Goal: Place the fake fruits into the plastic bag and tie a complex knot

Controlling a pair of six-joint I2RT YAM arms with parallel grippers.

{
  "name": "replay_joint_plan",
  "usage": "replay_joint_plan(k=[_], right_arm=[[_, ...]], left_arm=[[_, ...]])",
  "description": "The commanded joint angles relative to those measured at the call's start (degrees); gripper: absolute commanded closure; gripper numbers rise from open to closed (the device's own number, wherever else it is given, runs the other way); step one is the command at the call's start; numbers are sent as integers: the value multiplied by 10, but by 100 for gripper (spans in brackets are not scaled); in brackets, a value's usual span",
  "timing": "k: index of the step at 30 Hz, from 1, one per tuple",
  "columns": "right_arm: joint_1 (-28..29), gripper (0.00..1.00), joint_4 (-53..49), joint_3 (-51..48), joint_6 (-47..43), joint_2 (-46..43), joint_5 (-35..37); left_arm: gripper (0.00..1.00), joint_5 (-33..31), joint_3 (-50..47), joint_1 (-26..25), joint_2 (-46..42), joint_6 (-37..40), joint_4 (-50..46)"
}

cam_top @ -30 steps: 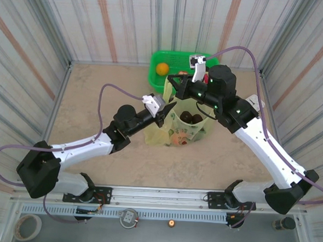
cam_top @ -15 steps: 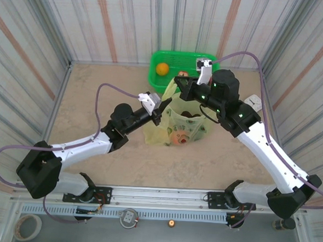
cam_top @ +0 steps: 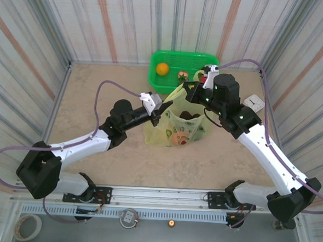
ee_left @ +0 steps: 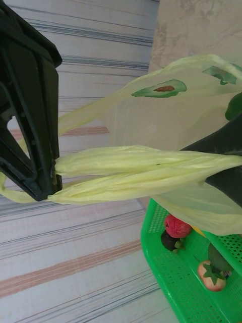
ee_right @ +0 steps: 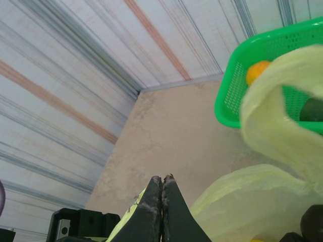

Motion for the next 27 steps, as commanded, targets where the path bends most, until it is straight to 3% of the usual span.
replay_joint_plan(k=[1, 4, 6, 8, 12, 14, 17, 21, 27], right_arm=[[-20, 100, 14, 6, 10, -6, 81], [-19, 100, 27, 7, 12, -3, 64], [-18, 99, 45, 11, -6, -2, 28], [-16, 87, 46, 23, -30, -4, 7], [-27, 49, 31, 63, -109, -14, -89], [-34, 38, 4, 89, -152, -18, -141], [-53, 35, -19, 97, -203, -38, -198], [-84, 33, -1, 39, -260, -98, -176], [-142, 28, 171, -173, -356, -239, -142]], left_arm=[[100, 18, 36, 8, -10, 15, -99], [100, 43, 32, 26, -15, -8, -83], [100, 96, 55, 51, -15, -15, -127], [100, 157, 86, 76, -12, -15, -187], [100, 220, 90, 119, -15, -36, -180], [100, 265, 101, 145, -6, -51, -185], [100, 298, 105, 165, 15, -79, -164], [100, 311, 86, 170, 20, -95, -120], [100, 308, 78, 173, 17, -109, -109]])
